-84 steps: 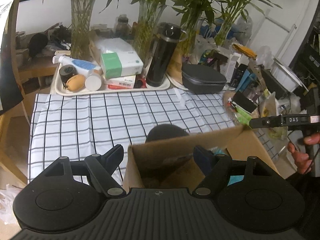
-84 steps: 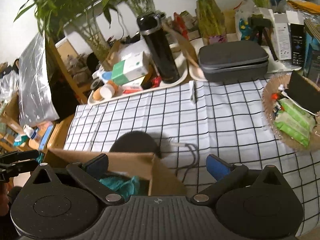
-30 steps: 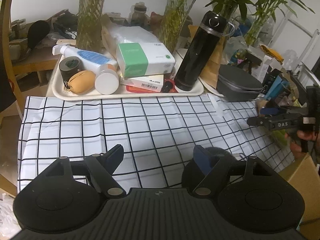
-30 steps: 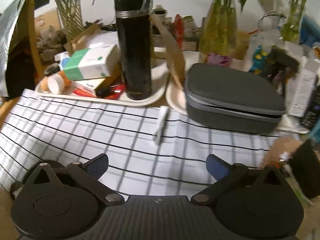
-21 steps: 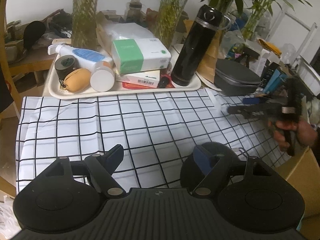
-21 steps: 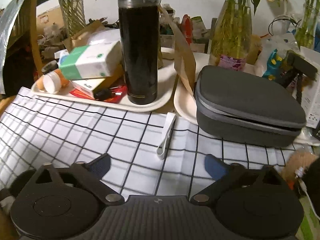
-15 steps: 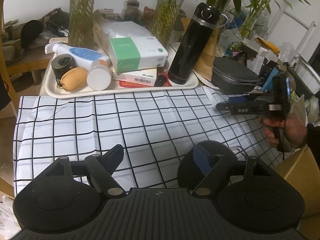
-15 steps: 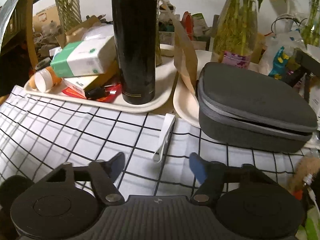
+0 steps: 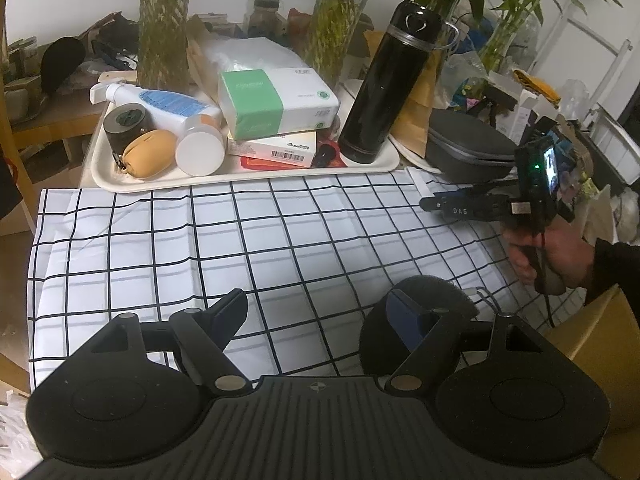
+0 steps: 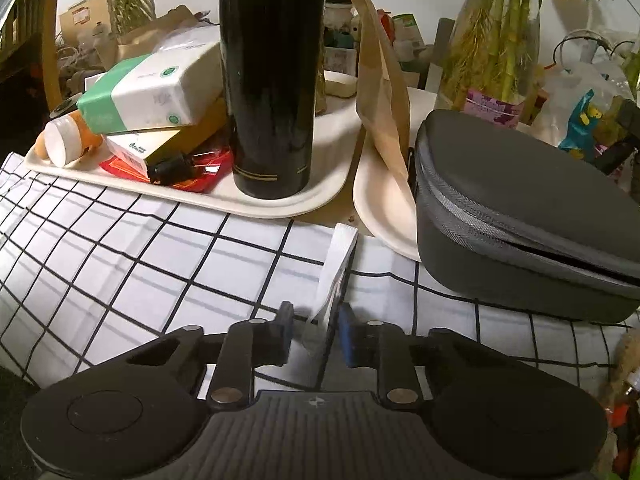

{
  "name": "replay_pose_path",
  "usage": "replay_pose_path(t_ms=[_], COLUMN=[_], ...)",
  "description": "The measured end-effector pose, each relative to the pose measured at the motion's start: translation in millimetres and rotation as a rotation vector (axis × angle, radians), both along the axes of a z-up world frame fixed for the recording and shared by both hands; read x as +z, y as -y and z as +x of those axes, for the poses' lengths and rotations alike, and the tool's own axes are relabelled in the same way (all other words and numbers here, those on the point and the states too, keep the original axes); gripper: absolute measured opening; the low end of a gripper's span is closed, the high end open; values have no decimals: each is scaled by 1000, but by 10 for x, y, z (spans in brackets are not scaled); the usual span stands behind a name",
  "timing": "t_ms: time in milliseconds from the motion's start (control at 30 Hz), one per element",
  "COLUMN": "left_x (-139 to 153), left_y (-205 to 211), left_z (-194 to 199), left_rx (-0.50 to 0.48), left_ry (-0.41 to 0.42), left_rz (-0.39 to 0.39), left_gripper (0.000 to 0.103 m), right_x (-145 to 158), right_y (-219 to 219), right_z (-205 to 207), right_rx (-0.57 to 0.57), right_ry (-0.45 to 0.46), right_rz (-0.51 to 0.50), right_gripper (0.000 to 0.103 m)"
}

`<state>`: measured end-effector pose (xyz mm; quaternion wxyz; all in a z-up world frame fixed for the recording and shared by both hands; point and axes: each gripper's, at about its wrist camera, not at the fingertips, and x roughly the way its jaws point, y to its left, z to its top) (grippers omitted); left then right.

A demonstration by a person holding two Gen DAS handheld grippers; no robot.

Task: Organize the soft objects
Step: 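Close the right gripper on the white plastic strip by the bottle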

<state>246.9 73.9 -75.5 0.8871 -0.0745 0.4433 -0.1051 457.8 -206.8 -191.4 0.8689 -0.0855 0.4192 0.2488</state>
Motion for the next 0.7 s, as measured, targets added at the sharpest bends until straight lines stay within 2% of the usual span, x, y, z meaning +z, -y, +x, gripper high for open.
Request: replay_pose_path(t_ms=[133,233,367,533,700], left_x=[-3,-7,-15,-61,-116], left_y=[-8,-12,-29,-113,-9], left_z=[-2,-7,8,77,177], left_rx=[3,2,-6,-8,-118], left_ry=[-4,-5,-11,-16,-3], left_rz=[1,4,-8,-70,-70], left_gripper=[77,77,77,76,76], right_x=[17,19,20,104,276], right_y=[-62,-92,-94,-69,-55], right_z=[-8,-13,-16,-35,-69], right_rx=[10,14,9,31,70], right_ry=[3,-5,-14,-22,-33], right_rz=[-26,-32,-36,-17,20], right_gripper=[10,6,4,4,4])
